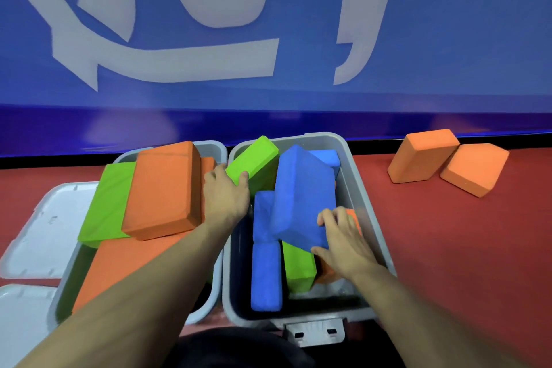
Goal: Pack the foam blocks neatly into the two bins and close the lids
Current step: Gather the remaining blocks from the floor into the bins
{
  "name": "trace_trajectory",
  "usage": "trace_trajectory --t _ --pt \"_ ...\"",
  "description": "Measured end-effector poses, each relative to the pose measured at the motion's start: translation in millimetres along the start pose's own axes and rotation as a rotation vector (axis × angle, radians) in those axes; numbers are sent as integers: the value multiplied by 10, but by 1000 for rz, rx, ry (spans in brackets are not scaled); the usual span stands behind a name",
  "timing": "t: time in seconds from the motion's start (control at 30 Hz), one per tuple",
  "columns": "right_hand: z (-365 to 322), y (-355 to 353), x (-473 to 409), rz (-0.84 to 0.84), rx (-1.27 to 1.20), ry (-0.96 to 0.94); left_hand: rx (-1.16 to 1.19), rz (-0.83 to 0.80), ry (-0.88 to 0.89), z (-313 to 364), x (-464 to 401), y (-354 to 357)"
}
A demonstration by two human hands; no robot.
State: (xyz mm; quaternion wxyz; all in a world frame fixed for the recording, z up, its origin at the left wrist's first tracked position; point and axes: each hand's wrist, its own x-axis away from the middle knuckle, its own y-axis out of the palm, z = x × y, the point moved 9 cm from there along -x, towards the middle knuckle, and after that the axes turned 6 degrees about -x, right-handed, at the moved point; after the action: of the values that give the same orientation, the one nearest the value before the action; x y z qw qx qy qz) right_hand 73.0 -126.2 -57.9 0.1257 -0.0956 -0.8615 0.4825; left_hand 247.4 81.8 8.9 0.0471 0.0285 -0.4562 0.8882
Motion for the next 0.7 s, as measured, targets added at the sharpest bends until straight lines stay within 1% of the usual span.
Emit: trace_trajectory --t 0.1,0.17,0.27,0.33,0.43,0.6,0.7 --pt "8 134 -1 -133 -141 57 2 -58 19 42 187 76" --pt "39 88 -20 -139 -206 80 -9 -86 37 99 290 135" --pt "178 -164 -10 -31 -268 123 -47 -90 110 313 434 193" --pt "304 -378 72 53 -295 151 -74 -96 189 532 514 271" --pt "603 -665 299 134 -336 222 -90 -138 275 930 638 508" --pt "1603 -1258 639 265 -389 411 -71 -241 388 1806 891 1185" --pt "2266 -1613 656 310 -364 497 -89 -289 457 2333 993 1685"
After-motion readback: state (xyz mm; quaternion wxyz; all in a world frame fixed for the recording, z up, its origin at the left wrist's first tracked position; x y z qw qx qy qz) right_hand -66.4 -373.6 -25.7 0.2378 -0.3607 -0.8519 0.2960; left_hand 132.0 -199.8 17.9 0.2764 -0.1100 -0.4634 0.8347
